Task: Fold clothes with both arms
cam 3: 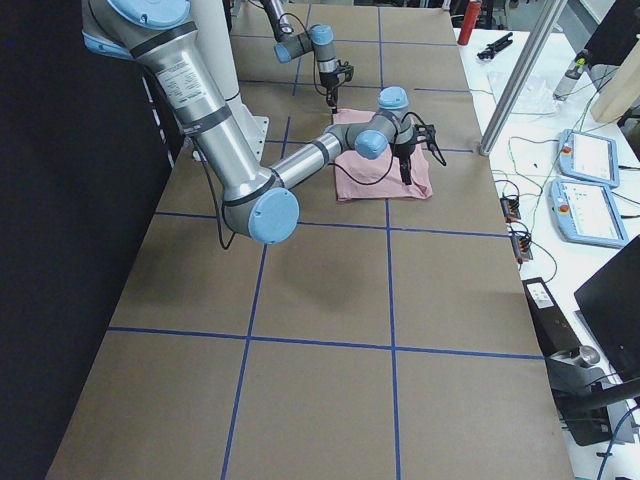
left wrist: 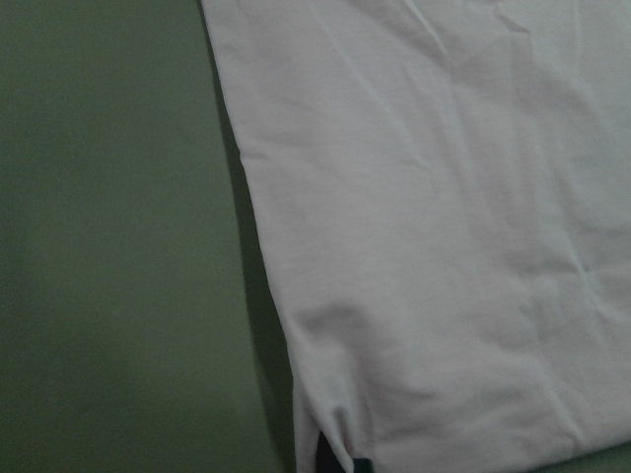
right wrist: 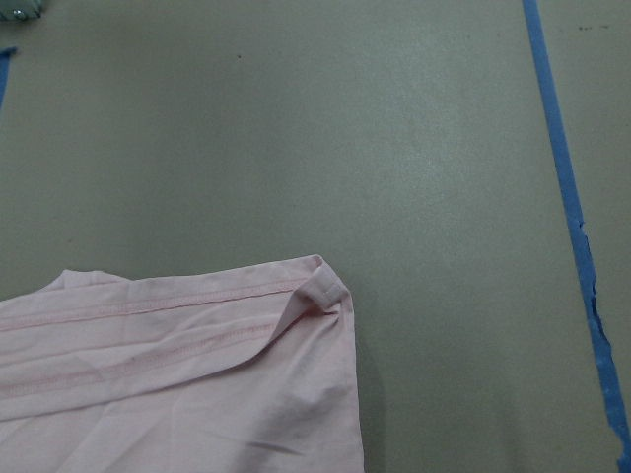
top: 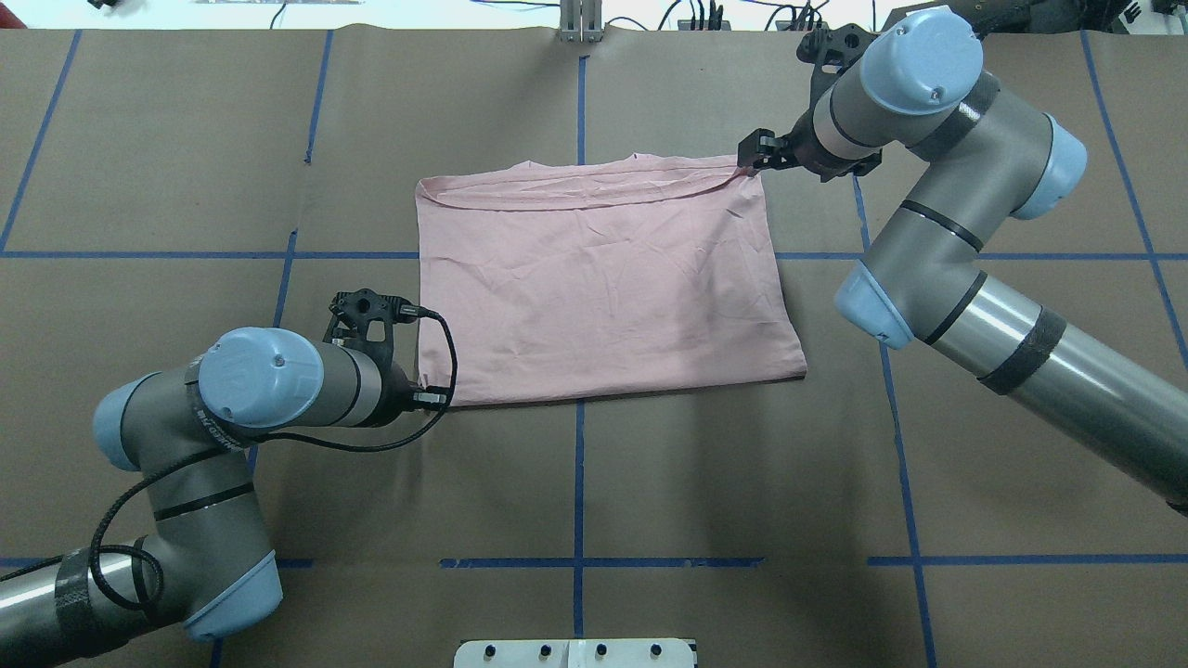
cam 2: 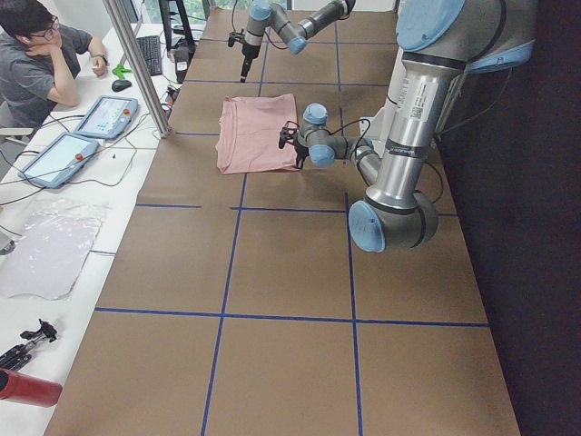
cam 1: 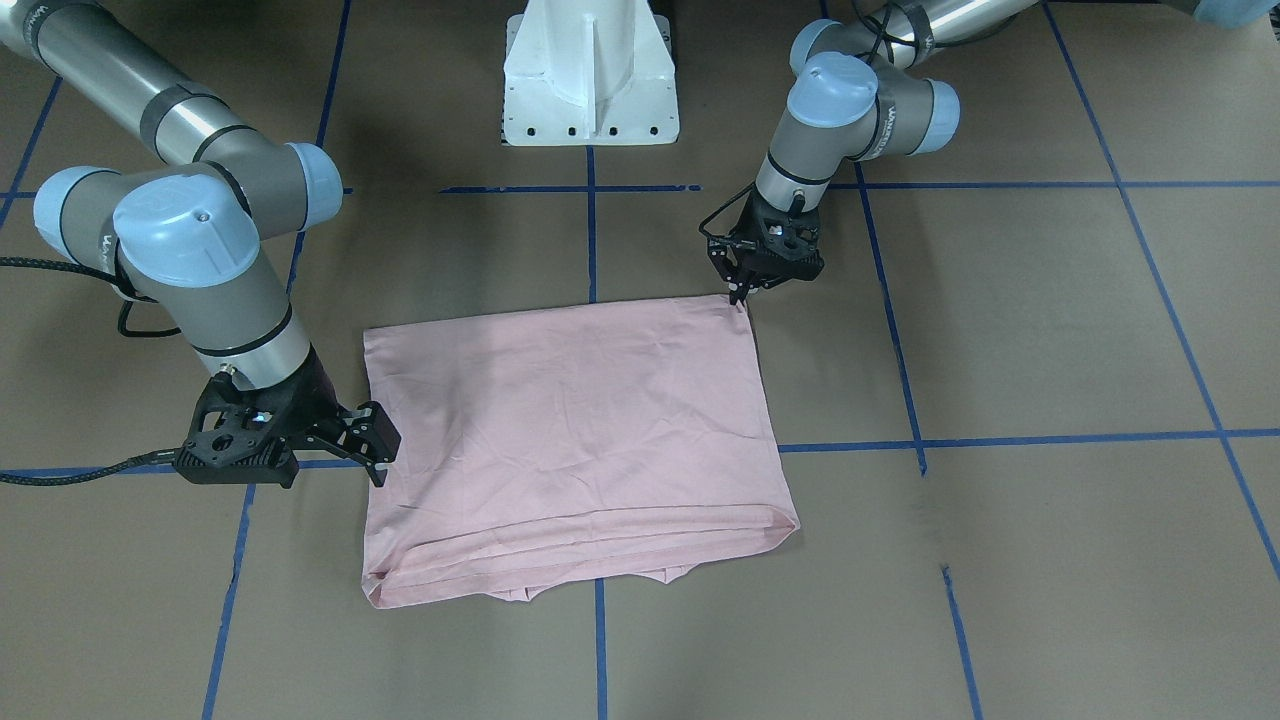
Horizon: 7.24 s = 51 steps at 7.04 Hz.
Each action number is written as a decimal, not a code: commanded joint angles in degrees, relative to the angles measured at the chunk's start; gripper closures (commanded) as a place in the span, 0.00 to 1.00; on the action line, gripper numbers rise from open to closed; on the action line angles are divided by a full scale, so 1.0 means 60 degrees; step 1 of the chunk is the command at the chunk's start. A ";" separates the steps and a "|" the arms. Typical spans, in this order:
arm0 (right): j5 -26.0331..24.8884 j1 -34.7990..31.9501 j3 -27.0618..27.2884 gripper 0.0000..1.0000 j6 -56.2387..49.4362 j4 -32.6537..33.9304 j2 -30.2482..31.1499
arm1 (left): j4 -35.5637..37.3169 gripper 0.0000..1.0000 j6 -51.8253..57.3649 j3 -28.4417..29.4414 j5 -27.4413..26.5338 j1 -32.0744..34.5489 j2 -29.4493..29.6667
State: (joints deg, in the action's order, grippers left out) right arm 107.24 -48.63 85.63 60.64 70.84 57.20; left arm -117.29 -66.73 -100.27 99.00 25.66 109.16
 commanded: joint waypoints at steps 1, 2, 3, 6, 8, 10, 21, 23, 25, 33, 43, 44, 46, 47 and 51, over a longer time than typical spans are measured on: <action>-0.0002 0.0033 -0.0004 0.00 0.0000 0.0000 0.0003 | -0.0022 1.00 0.1616 -0.0497 0.0038 0.0350 -0.0627; -0.0002 0.0048 -0.0005 0.00 0.0015 0.0000 0.0003 | -0.0022 1.00 0.2702 -0.0355 0.0052 0.1150 -0.0718; -0.0017 0.0077 -0.0005 0.00 0.0073 0.0000 0.0003 | -0.0080 1.00 0.3844 0.0212 0.0081 0.2072 -0.0689; -0.0031 0.0165 -0.0019 0.00 0.0176 0.0000 -0.0026 | -0.0153 1.00 0.5742 0.3704 0.0081 0.4113 0.1658; -0.0031 0.0180 -0.0048 0.00 0.0176 0.0000 -0.0027 | -0.1724 1.00 0.5935 0.7113 0.0009 0.4512 0.3783; -0.0017 0.0180 -0.0048 0.00 0.0176 0.0000 -0.0056 | -0.3155 1.00 0.5950 0.9515 -0.0852 0.4557 0.4599; -0.1950 0.2171 -0.4077 0.26 0.3911 0.0014 -0.4157 | -0.3230 0.00 0.5760 0.6941 0.1839 0.5260 0.3456; -0.1470 0.2434 -0.3801 0.21 0.4101 0.0580 -0.4129 | -0.3230 0.00 0.5760 0.6941 0.1825 0.5246 0.3442; -0.1394 0.2728 -0.3024 0.21 0.4087 0.1521 -0.3808 | -0.3259 0.00 0.5731 0.6941 0.1825 0.5216 0.3442; -0.1482 0.3168 -0.2993 0.73 0.4334 0.1435 -0.3499 | -0.3318 0.00 0.5731 0.6941 0.1825 0.5157 0.3442; -0.3321 0.5020 0.3429 1.00 0.6437 0.1669 0.0935 | -0.3245 0.00 0.5425 0.6693 0.1839 0.4982 0.3456; -0.4342 0.5928 0.4032 1.00 0.7156 0.1785 0.1390 | -0.3230 0.00 0.5264 0.6533 0.1839 0.4909 0.3442; -0.5447 0.6886 0.4448 1.00 0.8112 0.1801 0.1833 | -0.3041 0.00 0.3952 0.5352 0.1839 0.4515 0.2889; -0.5669 0.7005 0.4449 1.00 0.8188 0.1801 0.1848 | -0.2198 0.00 0.2755 0.3648 0.1970 0.4281 0.2290; -0.5773 0.7021 0.4463 1.00 0.8247 0.1801 0.1907 | 0.0022 0.00 -0.2999 -0.2822 -0.0043 0.0509 -0.0874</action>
State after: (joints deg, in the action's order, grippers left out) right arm 72.71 -6.55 112.34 110.08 81.65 68.61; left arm -118.39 -74.24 -109.72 103.81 35.65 108.68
